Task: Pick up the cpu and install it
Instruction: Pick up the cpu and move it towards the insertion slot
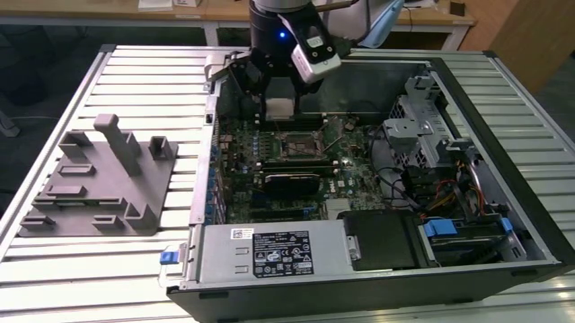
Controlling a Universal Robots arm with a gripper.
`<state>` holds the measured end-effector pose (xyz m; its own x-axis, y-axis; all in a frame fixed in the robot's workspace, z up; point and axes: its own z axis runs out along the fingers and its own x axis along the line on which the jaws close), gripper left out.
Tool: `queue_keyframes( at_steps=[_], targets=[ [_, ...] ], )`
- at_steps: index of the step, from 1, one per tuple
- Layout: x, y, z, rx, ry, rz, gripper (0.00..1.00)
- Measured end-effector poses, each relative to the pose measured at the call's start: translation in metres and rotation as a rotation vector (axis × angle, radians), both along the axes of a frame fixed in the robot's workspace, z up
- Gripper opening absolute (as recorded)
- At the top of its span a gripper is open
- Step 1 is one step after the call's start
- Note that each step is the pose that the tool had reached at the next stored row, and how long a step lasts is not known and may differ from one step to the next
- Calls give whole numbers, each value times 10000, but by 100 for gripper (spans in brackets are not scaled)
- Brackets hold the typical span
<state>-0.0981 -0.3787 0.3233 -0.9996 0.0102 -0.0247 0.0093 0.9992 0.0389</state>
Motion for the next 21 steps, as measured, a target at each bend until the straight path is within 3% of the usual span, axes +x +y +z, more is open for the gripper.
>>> queue_keyframes(
  at_steps=[14, 21],
  targets=[
    [85, 88, -249, -43, 0, 1, 55],
    [134, 129, -329, -68, 0, 11, 55]
  ],
)
